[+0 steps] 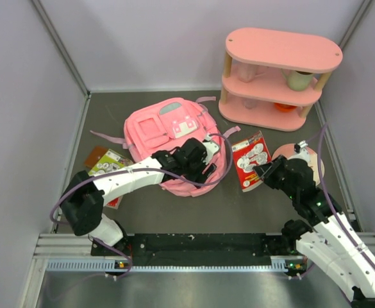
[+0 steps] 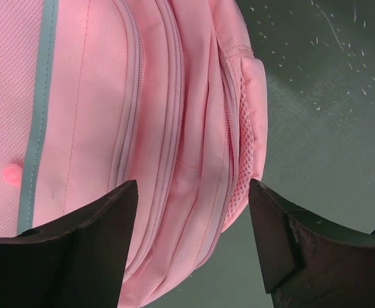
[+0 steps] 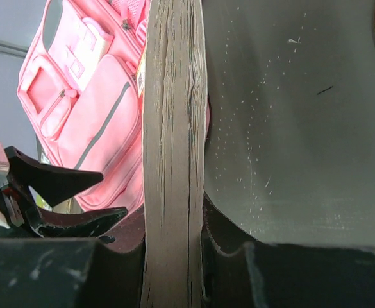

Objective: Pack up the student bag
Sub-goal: Pick up the book from the center of the board, then place the book in the student bag.

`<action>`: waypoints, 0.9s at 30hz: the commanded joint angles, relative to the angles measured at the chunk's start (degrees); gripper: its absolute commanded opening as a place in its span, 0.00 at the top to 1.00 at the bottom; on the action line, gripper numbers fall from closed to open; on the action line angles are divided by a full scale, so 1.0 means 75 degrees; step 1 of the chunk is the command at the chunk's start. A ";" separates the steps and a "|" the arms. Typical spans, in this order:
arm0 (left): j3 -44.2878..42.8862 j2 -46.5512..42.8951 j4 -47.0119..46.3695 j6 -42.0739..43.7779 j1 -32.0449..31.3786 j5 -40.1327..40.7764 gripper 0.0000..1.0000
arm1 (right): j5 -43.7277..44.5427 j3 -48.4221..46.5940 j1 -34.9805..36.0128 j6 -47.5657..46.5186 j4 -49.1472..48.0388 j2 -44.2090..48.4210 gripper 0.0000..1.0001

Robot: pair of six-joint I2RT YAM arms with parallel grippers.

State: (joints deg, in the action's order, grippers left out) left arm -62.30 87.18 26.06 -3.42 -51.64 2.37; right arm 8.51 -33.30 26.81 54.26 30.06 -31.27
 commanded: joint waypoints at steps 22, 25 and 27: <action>-0.1265 -0.0231 -0.0007 -0.0282 0.0135 0.0363 1.00 | -0.0255 -0.0072 -0.0187 0.0172 -0.0247 0.0301 1.00; -0.1722 -0.0666 -0.0170 -0.0317 0.0369 0.0750 1.00 | -0.0712 -0.0154 -0.0188 0.0113 -0.0258 0.0302 1.00; -0.1911 -0.0853 -0.0264 -0.0294 0.0509 0.1031 1.00 | -0.1111 -0.0259 -0.0176 0.0090 -0.0294 0.0278 1.00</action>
State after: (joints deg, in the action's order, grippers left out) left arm -70.04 87.44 30.11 -4.86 -49.95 4.62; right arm 5.41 -32.62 25.98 55.20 31.44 -29.98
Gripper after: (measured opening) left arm 0.015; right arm 0.176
